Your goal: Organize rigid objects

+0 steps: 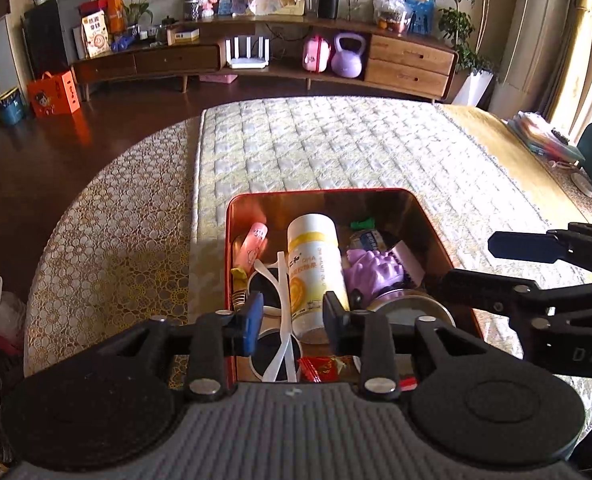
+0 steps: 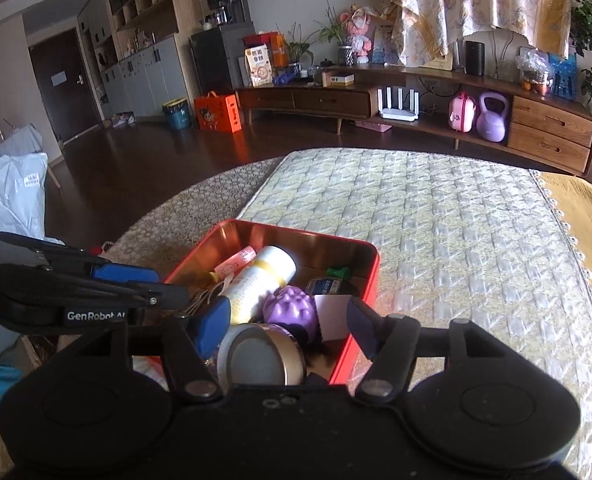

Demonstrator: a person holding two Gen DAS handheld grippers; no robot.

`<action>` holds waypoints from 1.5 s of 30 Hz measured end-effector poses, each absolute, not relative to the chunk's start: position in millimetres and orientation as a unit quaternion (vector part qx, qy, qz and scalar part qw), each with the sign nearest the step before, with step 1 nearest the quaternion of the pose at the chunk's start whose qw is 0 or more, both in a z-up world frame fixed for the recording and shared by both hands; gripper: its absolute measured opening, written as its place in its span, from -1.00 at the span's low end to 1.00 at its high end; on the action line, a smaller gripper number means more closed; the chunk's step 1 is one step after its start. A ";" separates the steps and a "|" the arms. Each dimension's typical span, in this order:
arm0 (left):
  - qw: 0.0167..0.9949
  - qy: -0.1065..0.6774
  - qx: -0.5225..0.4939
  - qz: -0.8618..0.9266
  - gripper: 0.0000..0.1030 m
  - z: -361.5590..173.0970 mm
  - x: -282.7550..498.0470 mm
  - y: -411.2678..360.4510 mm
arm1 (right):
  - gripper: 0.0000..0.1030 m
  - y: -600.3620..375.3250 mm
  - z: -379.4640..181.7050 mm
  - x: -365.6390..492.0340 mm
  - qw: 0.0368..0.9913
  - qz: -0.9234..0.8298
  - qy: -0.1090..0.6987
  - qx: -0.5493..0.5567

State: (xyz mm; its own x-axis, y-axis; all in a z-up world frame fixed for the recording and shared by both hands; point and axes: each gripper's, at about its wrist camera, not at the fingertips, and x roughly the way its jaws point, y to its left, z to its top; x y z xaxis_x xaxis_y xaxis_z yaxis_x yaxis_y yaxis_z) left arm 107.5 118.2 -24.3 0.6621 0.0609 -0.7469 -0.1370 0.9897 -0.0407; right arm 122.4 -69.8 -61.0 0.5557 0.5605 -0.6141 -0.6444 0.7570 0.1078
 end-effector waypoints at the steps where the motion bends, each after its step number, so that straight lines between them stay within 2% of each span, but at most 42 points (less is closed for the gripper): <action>1: 0.912 0.403 -0.046 0.055 -0.06 -22.1 104.6 116.8 | 0.26 -72.9 -58.7 119.0 0.881 0.342 0.321 -0.062; 2: 0.916 0.396 -0.045 0.057 0.24 -19.6 100.9 115.3 | 0.26 -75.5 -56.3 116.3 0.883 0.341 0.318 -0.058; 3: 0.920 0.386 -0.043 0.059 0.44 -16.5 96.4 113.7 | 0.27 -78.0 -54.7 113.0 0.884 0.341 0.316 -0.054; 4: 0.922 0.379 -0.041 0.060 0.46 -14.1 93.0 111.9 | 0.30 -80.6 -53.2 109.6 0.885 0.340 0.314 -0.052; 11: 0.929 0.364 -0.033 0.060 0.47 -1.0 74.6 100.1 | 0.61 -98.0 -46.7 83.3 0.895 0.335 0.294 -0.033; 20: 0.936 0.347 -0.035 0.044 0.63 7.1 50.3 87.4 | 0.99 -124.0 -42.8 57.5 0.913 0.317 0.259 -0.004; 28: 0.935 0.350 -0.045 0.041 0.65 4.6 38.0 81.4 | 1.00 -134.1 -47.3 43.5 0.921 0.302 0.245 0.003; 33: 0.936 0.347 -0.040 0.049 0.76 3.7 32.0 77.8 | 1.00 -137.4 -50.3 40.3 0.922 0.300 0.243 0.003; 45: 0.935 0.349 -0.030 0.058 0.77 2.2 26.9 71.9 | 1.00 -140.4 -56.3 41.4 0.920 0.300 0.253 0.009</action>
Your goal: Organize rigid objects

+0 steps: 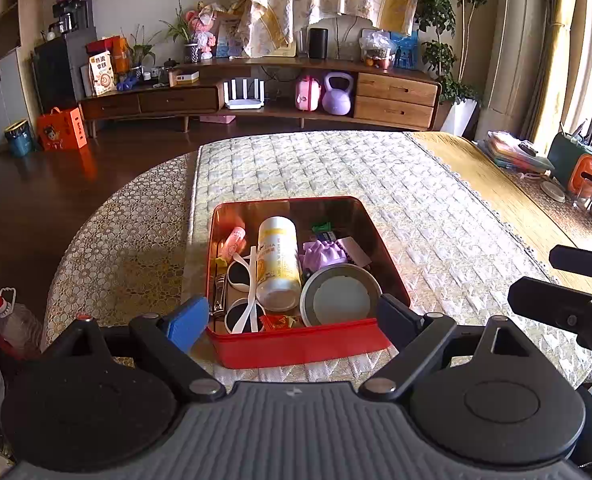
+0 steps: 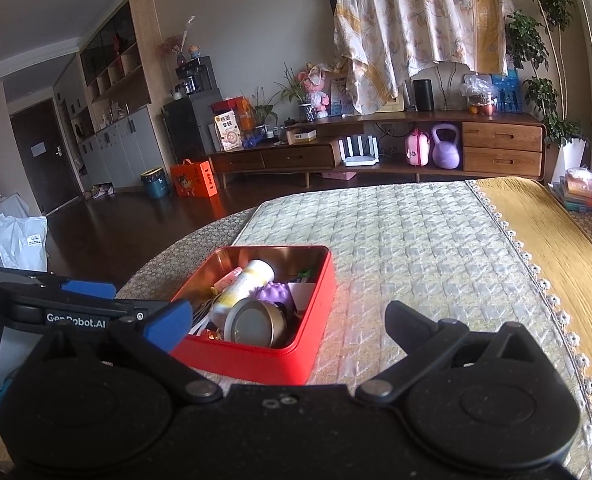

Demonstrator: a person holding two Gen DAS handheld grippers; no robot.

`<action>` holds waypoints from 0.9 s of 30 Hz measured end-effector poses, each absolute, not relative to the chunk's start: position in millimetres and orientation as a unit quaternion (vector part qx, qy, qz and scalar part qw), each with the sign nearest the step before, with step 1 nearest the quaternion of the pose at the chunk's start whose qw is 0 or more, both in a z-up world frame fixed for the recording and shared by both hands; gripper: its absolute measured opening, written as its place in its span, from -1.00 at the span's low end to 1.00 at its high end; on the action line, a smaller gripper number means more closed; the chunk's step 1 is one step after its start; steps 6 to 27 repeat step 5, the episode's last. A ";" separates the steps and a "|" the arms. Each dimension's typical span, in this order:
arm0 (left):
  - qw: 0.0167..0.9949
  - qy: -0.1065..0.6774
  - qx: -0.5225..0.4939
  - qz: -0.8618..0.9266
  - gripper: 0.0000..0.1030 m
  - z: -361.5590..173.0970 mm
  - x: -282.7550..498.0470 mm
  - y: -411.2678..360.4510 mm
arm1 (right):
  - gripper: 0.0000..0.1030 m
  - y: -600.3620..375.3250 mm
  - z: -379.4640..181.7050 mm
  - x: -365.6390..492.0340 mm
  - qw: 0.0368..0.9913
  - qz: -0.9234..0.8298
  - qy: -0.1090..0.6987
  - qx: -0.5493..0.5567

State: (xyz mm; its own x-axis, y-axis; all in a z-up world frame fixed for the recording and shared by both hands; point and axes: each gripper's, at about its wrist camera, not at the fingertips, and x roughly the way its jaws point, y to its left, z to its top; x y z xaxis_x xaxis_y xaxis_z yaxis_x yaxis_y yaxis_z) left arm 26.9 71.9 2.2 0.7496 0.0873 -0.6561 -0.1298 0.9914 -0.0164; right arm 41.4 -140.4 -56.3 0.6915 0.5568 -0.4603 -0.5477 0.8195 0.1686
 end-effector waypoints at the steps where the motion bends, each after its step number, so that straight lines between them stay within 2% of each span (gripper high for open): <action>1: 0.935 0.348 -0.029 0.060 0.77 2.8 26.5 70.5 | 1.00 -140.3 -56.6 41.5 0.920 0.300 0.254 0.009; 27: 0.937 0.344 -0.023 0.061 0.77 4.3 25.6 67.6 | 1.00 -141.9 -58.3 43.5 0.921 0.292 0.257 0.010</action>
